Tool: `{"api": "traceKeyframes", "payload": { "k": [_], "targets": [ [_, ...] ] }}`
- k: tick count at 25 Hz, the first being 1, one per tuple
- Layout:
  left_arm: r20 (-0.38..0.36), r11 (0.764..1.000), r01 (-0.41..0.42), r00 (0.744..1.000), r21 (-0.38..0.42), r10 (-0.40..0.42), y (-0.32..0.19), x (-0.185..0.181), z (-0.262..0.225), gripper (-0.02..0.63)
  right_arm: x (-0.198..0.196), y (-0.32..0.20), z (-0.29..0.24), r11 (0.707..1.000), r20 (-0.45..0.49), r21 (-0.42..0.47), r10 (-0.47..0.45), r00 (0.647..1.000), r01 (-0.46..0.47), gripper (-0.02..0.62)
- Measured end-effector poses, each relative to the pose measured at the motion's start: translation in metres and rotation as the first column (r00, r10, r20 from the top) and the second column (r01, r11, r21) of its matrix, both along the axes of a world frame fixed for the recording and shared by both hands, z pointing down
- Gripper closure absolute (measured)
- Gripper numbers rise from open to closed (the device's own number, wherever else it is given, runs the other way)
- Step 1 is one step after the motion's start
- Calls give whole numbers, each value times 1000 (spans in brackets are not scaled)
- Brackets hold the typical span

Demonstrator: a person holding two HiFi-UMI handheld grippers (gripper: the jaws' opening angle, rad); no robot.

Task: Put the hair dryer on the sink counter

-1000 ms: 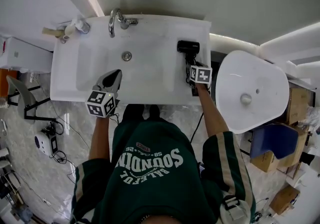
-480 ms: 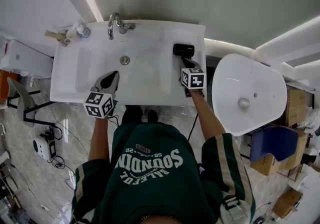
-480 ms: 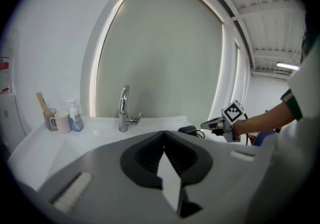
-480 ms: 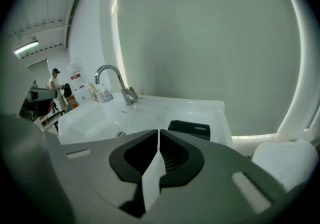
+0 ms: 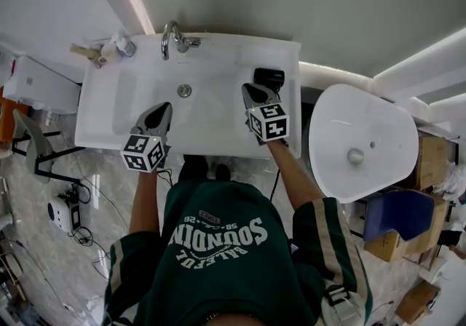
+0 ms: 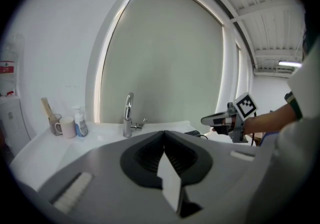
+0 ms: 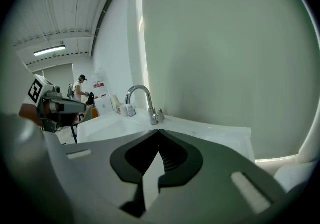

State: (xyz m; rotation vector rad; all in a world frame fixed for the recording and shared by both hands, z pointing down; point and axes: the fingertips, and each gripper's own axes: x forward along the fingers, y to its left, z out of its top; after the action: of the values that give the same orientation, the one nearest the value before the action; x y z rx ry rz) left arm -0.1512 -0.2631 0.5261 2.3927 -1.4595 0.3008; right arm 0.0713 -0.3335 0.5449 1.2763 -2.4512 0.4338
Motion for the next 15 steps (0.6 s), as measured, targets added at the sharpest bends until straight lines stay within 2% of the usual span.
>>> {"api": "traceKeyframes", "payload": {
  "k": [8, 15],
  "targets": [
    [3, 1000, 7, 1000, 30, -7, -5, -5, -10, 554, -18, 2, -59, 992, 75, 123, -29, 997, 20, 591],
    [7, 999, 7, 1000, 38, -7, -7, -8, -13, 554, -23, 11, -63, 987, 106, 160, -34, 994, 17, 591]
  ]
}}
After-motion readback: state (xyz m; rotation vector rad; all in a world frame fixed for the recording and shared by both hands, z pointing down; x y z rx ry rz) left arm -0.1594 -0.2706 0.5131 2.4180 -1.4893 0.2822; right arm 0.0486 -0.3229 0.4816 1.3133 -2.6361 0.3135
